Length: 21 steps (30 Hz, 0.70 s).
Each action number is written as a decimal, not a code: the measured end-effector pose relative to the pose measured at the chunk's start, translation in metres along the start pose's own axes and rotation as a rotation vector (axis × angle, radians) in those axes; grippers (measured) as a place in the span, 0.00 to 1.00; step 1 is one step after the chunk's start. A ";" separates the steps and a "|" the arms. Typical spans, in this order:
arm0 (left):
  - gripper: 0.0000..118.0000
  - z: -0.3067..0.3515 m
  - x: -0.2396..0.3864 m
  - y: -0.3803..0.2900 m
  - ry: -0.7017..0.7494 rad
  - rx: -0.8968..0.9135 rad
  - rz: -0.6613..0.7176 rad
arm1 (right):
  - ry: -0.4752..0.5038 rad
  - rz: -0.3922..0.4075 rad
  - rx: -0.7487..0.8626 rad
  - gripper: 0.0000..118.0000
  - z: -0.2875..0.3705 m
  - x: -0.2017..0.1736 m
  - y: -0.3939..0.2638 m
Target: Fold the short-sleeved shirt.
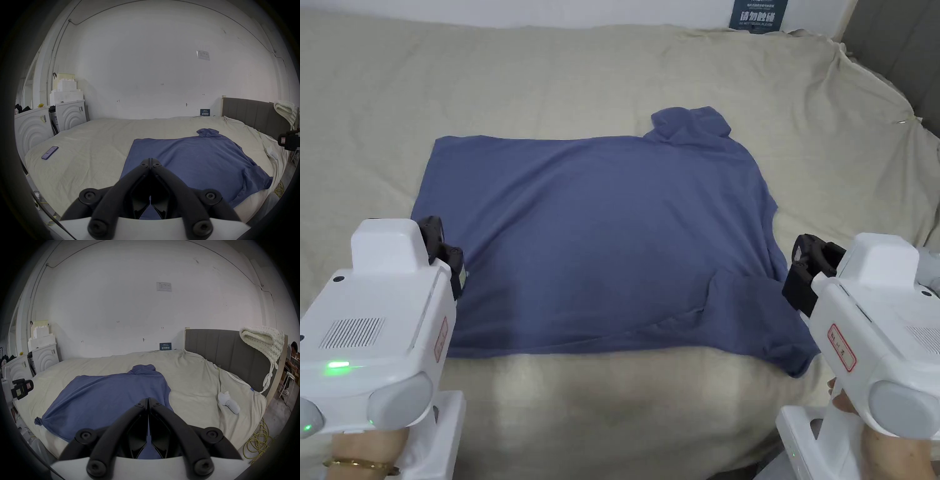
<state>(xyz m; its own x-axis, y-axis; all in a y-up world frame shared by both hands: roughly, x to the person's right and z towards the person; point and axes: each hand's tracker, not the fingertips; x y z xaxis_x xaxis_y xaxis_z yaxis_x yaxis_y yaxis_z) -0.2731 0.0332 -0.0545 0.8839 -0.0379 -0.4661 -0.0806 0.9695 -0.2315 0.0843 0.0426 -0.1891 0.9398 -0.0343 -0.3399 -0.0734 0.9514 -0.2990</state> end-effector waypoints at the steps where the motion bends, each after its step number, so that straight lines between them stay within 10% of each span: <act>1: 0.00 0.000 0.001 0.000 -0.002 -0.004 0.000 | -0.004 0.000 0.000 0.00 0.000 0.000 0.000; 21: 0.00 -0.042 -0.055 0.010 -0.013 -0.402 0.123 | -0.001 -0.007 -0.010 0.00 -0.008 0.016 -0.004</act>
<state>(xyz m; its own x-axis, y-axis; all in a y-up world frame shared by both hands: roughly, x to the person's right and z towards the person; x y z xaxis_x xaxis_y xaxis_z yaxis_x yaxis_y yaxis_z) -0.3423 0.0343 -0.0669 0.8618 0.0781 -0.5012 -0.3573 0.7950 -0.4903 0.0971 0.0362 -0.2004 0.9407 -0.0408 -0.3367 -0.0700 0.9481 -0.3103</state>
